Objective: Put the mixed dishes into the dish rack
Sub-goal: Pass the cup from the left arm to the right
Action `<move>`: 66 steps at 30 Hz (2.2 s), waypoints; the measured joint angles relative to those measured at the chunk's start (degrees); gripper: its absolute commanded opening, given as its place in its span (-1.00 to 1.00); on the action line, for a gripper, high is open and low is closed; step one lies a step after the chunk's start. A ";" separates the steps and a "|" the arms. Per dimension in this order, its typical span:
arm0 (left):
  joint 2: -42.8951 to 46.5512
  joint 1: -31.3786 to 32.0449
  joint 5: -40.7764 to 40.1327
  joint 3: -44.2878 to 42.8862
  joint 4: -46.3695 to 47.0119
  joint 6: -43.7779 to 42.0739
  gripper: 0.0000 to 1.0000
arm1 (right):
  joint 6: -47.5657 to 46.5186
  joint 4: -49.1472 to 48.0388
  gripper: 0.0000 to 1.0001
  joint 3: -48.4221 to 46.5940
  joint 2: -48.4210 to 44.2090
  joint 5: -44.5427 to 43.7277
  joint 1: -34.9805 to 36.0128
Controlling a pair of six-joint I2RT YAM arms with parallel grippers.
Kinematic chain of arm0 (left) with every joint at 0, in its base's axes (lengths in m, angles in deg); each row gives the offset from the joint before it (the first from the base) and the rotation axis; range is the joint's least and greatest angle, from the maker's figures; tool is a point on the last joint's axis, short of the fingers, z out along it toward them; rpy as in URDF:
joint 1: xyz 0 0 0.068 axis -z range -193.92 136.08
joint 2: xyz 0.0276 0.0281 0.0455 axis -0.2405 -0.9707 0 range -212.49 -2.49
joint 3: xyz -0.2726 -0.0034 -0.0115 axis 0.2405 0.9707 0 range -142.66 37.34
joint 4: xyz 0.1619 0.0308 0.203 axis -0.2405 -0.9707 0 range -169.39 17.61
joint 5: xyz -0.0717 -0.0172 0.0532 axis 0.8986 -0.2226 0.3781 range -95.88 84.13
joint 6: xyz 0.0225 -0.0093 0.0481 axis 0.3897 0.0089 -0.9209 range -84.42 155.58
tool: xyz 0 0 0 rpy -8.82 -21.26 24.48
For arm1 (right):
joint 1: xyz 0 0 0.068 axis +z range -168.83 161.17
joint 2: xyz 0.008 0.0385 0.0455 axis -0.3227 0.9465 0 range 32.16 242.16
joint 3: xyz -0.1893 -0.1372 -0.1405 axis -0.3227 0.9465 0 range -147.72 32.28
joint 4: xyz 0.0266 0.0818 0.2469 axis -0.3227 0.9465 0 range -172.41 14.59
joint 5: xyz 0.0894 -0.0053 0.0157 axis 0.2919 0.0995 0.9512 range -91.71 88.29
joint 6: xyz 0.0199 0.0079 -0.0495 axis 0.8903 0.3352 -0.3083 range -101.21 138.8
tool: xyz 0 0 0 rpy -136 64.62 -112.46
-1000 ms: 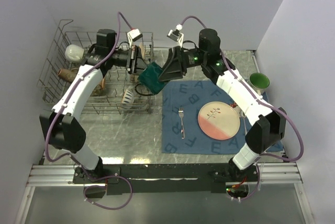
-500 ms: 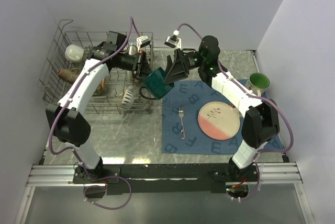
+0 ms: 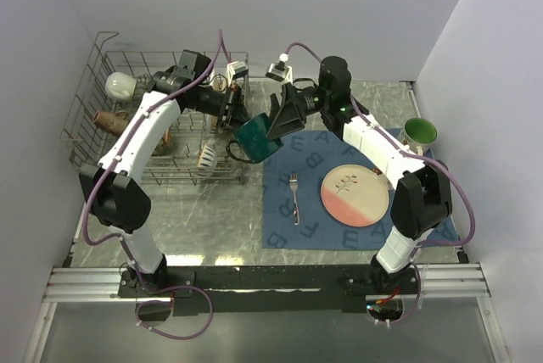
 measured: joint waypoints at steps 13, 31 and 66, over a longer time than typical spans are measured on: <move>-1.09 0.87 -6.60 -3.63 12.33 2.82 -0.98 | -27.67 36.65 1.00 -7.98 -6.67 -21.97 -3.80; 5.29 1.33 -19.74 1.31 8.85 -4.63 -0.98 | -48.09 48.30 0.95 -5.03 -25.97 -46.62 -8.11; 8.02 15.72 -19.47 18.91 4.57 -11.02 -0.98 | -68.76 70.90 0.07 -2.47 -19.21 -36.54 15.28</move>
